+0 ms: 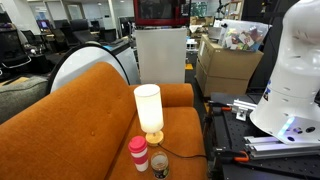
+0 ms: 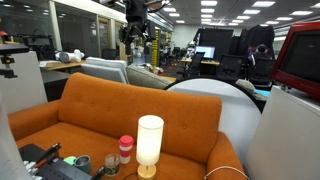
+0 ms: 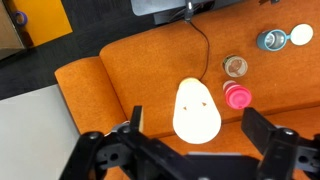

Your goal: Remove the lid from the bottle and put it on the couch

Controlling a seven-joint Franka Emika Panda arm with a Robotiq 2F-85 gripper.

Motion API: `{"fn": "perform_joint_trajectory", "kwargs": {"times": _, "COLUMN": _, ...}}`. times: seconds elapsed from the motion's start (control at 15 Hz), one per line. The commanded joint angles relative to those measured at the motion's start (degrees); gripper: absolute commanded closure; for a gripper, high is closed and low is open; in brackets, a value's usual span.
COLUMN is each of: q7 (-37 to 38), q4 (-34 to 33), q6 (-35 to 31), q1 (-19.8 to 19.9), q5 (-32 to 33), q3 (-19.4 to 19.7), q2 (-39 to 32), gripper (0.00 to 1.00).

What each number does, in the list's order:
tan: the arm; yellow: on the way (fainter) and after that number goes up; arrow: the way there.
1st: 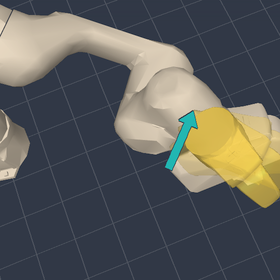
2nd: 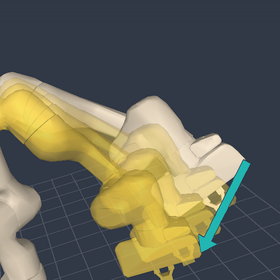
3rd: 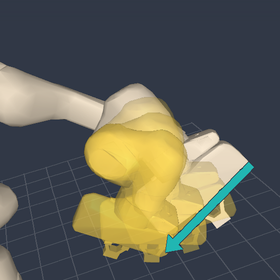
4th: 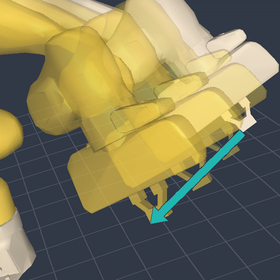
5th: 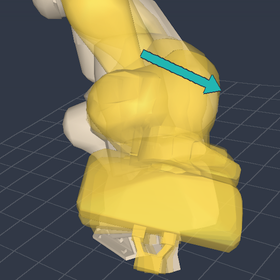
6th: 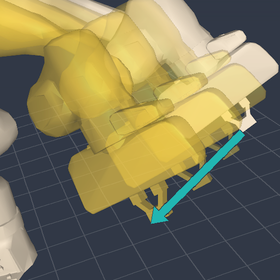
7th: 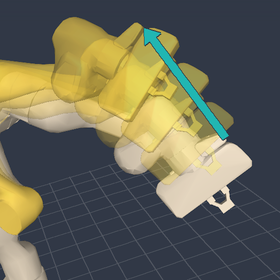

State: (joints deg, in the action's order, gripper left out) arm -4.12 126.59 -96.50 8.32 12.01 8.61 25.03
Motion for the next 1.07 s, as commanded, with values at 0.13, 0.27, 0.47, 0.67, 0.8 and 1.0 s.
{"fn": "perform_joint_trajectory", "kwargs": {"times": 0.13, "q7": -3.4, "q4": 0.0, "q6": -1.3, "q1": -3.3, "q5": -1.2, "q3": -1.0, "q2": -6.6, "gripper": 0.00}}
{"fn": "perform_joint_trajectory", "kwargs": {"times": 0.27, "q7": -4.1, "q4": -0.1, "q6": -1.4, "q1": -4.7, "q5": -1.1, "q3": -2.1, "q2": -8.9, "gripper": 0.00}}
{"fn": "perform_joint_trajectory", "kwargs": {"times": 0.47, "q7": -1.1, "q4": 0.5, "q6": -1.1, "q1": -4.9, "q5": -0.2, "q3": -3.3, "q2": -9.6, "gripper": 0.00}}
{"fn": "perform_joint_trajectory", "kwargs": {"times": 0.67, "q7": -1.0, "q4": 0.3, "q6": -1.1, "q1": -4.8, "q5": 0.1, "q3": -3.5, "q2": -9.8, "gripper": 0.00}}
{"fn": "perform_joint_trajectory", "kwargs": {"times": 0.8, "q7": -1.0, "q4": 0.3, "q6": -1.1, "q1": -4.7, "q5": 0.1, "q3": -3.4, "q2": -9.8, "gripper": 0.00}}
{"fn": "perform_joint_trajectory", "kwargs": {"times": 1.0, "q7": -3.2, "q4": -0.1, "q6": -1.7, "q1": -5.2, "q5": -2.0, "q3": -3.0, "q2": -11.0, "gripper": 0.00}}
